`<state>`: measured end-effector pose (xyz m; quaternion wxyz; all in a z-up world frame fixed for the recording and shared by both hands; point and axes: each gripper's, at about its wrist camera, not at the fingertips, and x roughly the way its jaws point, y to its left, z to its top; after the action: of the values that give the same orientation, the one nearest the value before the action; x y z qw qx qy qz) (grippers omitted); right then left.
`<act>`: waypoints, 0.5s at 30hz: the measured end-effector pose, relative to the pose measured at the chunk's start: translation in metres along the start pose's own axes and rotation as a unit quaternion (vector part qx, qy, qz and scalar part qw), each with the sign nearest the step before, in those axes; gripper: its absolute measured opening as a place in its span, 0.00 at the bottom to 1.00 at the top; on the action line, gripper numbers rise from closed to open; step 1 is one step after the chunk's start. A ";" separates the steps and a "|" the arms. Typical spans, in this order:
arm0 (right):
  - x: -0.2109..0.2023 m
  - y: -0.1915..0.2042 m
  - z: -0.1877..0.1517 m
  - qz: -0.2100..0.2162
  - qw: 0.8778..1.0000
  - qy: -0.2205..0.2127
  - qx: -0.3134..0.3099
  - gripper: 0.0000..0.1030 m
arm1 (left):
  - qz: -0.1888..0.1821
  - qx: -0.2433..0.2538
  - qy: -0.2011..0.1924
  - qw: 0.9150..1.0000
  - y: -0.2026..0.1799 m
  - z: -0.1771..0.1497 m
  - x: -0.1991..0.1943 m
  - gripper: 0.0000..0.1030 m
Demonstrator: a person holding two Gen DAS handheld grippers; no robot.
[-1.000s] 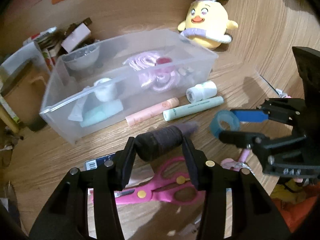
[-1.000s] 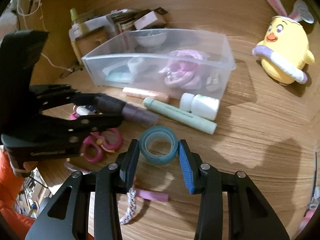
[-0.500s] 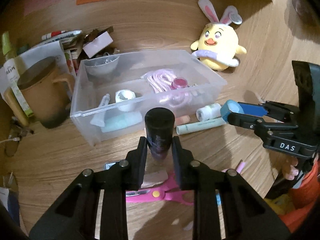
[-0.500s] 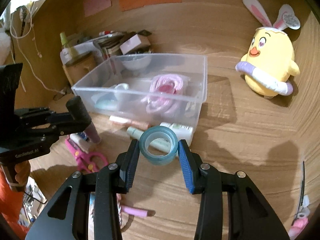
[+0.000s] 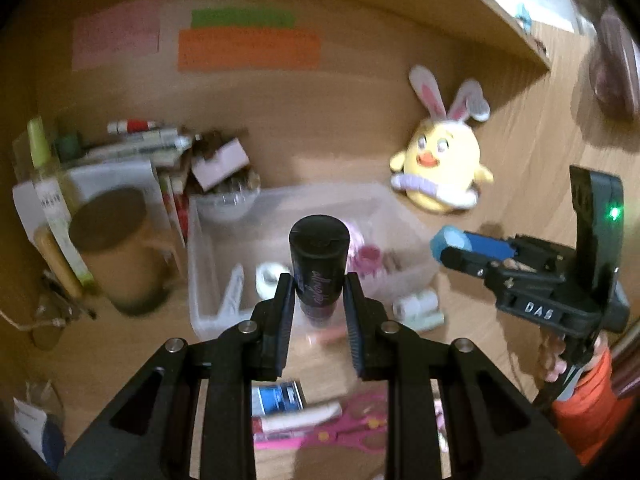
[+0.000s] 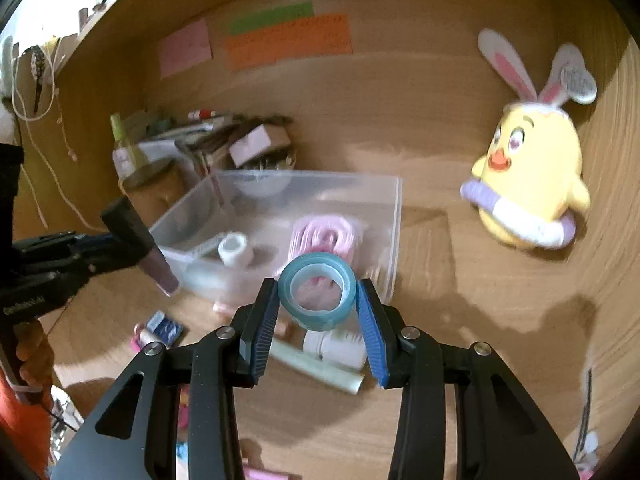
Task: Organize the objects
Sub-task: 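Carry purple bottle and teal tape into the clear bin and open both grippers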
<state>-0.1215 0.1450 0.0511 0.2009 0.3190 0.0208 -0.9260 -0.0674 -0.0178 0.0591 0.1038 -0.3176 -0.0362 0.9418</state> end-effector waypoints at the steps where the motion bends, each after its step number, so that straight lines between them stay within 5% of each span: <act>1: 0.001 0.000 0.004 -0.004 1.000 -0.004 -0.002 0.35 | 0.003 0.000 -0.004 1.000 0.000 0.005 0.001 0.24; 6: 0.016 -0.001 0.016 -0.016 1.000 0.001 -0.007 0.35 | 0.017 0.004 -0.003 1.000 -0.002 0.021 0.017 0.24; 15: 0.059 -0.005 0.015 -0.024 0.999 0.046 -0.010 0.35 | 0.016 0.000 0.066 0.998 -0.002 0.020 0.078 0.24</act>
<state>-0.1748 0.1260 0.0268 0.1804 0.3589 0.0468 -0.9146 -0.1396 0.0012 0.0297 0.0910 -0.3798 -0.0245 0.9203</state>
